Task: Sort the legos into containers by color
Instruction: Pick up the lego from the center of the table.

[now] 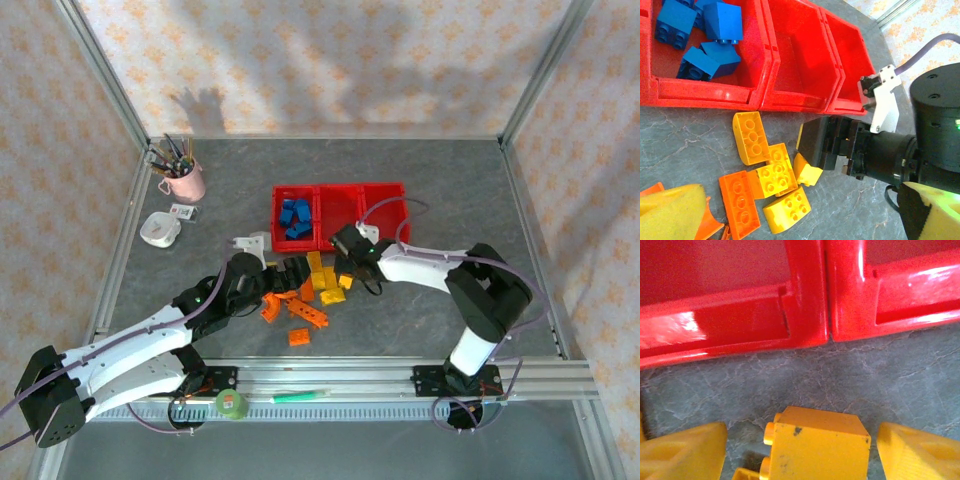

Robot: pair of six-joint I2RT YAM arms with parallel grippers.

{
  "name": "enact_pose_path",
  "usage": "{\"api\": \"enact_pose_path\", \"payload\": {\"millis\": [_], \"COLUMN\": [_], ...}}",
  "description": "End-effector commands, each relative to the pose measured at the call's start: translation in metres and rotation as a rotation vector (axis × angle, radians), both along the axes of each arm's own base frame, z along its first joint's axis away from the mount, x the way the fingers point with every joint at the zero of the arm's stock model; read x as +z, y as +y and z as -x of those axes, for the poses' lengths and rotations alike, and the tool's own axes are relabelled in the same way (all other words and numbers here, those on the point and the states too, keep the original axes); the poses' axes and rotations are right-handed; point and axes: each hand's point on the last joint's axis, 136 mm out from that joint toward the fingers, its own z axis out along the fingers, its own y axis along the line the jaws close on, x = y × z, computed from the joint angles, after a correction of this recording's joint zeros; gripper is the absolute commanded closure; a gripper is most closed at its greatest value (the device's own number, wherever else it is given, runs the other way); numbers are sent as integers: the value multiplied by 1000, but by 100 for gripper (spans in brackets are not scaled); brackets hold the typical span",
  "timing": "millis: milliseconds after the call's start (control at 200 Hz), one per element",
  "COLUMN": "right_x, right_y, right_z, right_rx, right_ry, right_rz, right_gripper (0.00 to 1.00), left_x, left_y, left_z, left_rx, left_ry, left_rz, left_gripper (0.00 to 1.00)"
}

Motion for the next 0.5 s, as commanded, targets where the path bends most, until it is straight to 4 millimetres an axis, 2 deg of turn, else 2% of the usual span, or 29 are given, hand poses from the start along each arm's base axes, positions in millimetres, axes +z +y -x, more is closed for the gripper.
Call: {"api": "enact_pose_path", "payload": {"millis": [0, 280, 496], "right_x": [5, 1, 14], "right_y": [2, -1, -6], "right_z": [-14, -14, -10], "right_rx": [-39, -34, -26], "right_ry": [-44, -42, -62], "right_rz": [-2, 18, 6], "right_gripper": [27, 48, 61], "left_x": [5, 7, 7], "left_y": [-1, -1, -2], "left_z": [-1, -3, -2], "left_rx": [6, 8, 3], "left_ry": [-19, -27, -28], "left_rz": [16, 12, 18], "left_gripper": [1, 1, 1]}}
